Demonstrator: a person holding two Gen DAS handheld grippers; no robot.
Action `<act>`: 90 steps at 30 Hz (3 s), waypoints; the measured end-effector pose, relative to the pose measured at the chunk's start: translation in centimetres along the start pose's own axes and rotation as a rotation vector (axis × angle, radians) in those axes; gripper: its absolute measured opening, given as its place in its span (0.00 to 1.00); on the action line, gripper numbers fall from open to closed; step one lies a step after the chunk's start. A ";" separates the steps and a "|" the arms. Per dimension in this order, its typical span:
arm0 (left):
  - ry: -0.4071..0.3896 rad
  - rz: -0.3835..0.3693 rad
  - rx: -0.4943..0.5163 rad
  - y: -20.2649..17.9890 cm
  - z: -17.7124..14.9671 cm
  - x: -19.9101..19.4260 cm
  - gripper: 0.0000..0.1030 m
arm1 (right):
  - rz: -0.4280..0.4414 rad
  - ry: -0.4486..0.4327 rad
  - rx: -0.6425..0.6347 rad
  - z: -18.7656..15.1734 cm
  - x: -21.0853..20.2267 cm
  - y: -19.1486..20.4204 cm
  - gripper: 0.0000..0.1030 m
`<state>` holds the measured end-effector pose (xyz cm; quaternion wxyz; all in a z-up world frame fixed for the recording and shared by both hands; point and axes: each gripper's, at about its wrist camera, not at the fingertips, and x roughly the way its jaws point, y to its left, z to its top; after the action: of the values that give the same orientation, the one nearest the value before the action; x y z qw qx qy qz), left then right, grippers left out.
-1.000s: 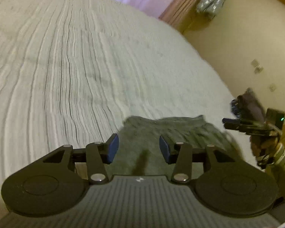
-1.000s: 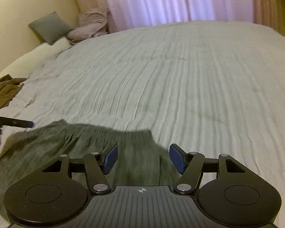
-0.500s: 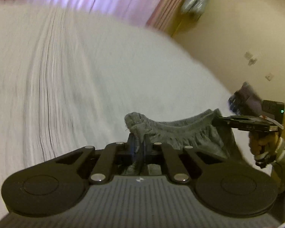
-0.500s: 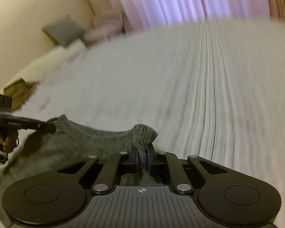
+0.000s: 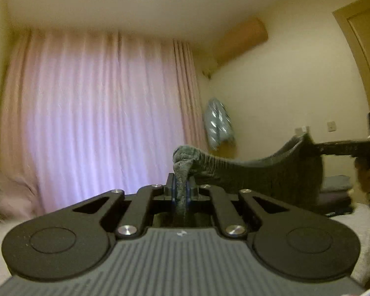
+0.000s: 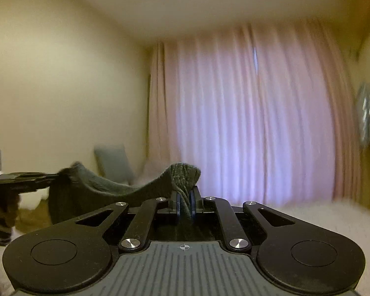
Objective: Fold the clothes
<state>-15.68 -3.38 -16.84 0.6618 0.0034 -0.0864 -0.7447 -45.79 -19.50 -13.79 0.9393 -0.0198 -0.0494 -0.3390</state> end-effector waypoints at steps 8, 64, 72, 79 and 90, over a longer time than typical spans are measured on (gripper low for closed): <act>-0.026 0.030 0.026 -4.2 5.1 -8.4 0.08 | -0.039 -0.050 -0.144 4.1 -7.6 8.7 0.07; 0.668 0.330 -1.100 9.1 -31.2 -5.1 0.30 | -0.344 0.570 0.963 -28.2 -6.2 -10.0 0.66; 0.521 0.361 -1.322 7.4 -33.9 -6.3 0.32 | -0.316 0.430 1.288 -28.8 -10.8 -8.2 0.66; 0.517 0.362 -1.352 7.1 -35.0 -4.4 0.32 | -0.378 0.450 1.298 -28.8 -9.4 -8.4 0.54; 0.607 0.350 -1.059 8.2 -31.9 -2.9 0.03 | -0.437 0.562 1.079 -27.3 -8.3 -8.9 0.02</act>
<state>-3.43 -5.34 -47.51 0.6809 -0.1275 0.4857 -0.5331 -55.69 -23.00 -41.82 0.7039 0.5550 0.0320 -0.4422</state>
